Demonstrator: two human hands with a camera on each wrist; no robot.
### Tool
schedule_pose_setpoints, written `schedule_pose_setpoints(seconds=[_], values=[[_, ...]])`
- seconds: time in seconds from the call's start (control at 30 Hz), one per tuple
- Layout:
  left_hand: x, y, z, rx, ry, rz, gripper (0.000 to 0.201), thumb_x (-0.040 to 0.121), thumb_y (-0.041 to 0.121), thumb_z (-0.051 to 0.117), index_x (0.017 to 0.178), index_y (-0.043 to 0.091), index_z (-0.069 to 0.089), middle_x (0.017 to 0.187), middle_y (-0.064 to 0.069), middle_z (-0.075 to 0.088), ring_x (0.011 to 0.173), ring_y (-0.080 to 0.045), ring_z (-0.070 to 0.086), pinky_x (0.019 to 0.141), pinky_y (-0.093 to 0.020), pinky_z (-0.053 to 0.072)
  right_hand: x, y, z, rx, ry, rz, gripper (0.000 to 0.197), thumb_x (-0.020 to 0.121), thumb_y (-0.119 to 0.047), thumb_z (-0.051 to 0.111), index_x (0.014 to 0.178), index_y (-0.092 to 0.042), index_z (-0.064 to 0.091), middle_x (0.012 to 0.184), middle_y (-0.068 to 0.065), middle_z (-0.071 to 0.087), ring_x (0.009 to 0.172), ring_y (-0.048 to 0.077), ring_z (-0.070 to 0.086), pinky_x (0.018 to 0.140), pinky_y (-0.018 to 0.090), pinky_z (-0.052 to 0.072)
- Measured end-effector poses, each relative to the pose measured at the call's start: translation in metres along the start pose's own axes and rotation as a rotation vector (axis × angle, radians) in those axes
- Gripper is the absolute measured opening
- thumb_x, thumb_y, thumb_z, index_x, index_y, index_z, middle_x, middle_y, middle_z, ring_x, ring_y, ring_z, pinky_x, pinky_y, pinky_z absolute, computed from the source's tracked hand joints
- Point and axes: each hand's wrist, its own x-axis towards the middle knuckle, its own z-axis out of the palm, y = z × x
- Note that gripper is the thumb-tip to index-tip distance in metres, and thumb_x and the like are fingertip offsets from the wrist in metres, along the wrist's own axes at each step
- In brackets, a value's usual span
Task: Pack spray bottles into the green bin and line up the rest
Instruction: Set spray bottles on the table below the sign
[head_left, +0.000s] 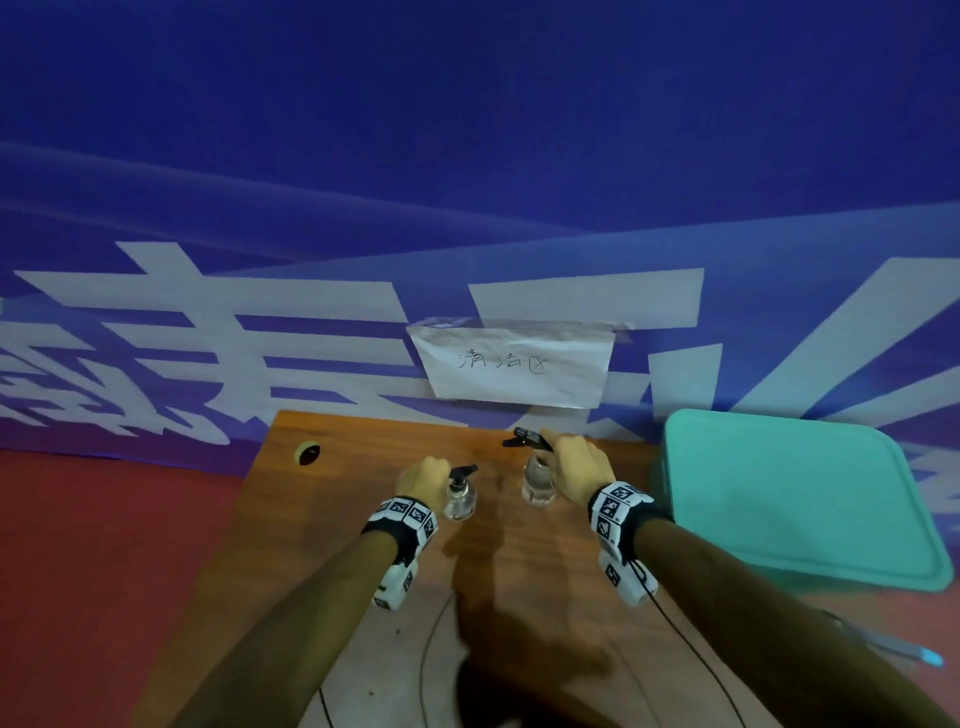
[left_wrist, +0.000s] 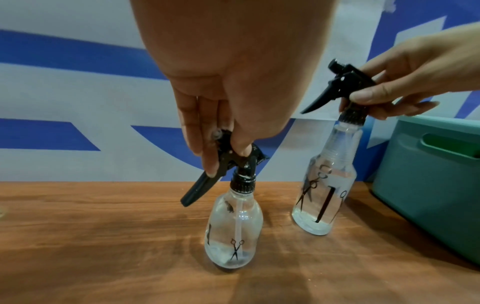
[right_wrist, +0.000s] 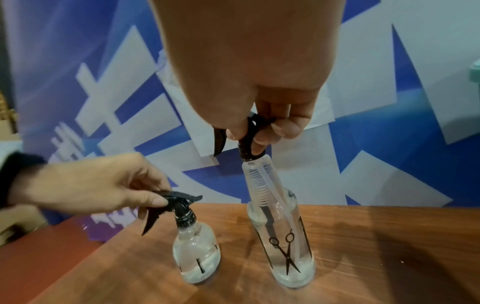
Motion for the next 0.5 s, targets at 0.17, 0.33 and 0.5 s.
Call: schedule_pose_setpoints(seconds=[0.17,0.33,0.5], values=[[0.039,-0.005,0.000,0.012,-0.017,0.020,0.012,0.096,0.008,0.054,0.102,0.013,0.063,0.097,-0.008,0.070,0.091,-0.032,0.068,0.072,-0.036,0.055,0.026,-0.007,0.005,0.005,0.032,0.029,0.011,0.101,-0.034,0.050,0.095,-0.026,0.049,0.081,0.003,0.064,0.073,0.029,0.062,0.064,0.037,0.050],[0.068,-0.012,0.003,0.031,0.047,0.065,0.027,0.094,0.007,0.056,0.120,0.012,0.055,0.107,-0.011,0.070,0.099,-0.032,0.069,0.077,-0.039,0.053,0.055,-0.018,0.011,-0.013,0.087,0.062,0.015,0.101,-0.032,0.051,0.093,-0.021,0.044,0.075,0.007,0.063,0.070,0.034,0.062,0.060,0.038,0.050],[0.091,-0.024,-0.001,-0.005,0.098,0.088,0.048,0.087,0.004,0.060,0.133,0.014,0.049,0.117,-0.011,0.068,0.107,-0.032,0.067,0.082,-0.039,0.052,0.084,-0.032,0.009,0.008,0.090,0.018,0.015,0.100,-0.031,0.054,0.092,-0.020,0.047,0.075,0.007,0.064,0.069,0.032,0.061,0.061,0.038,0.052]])
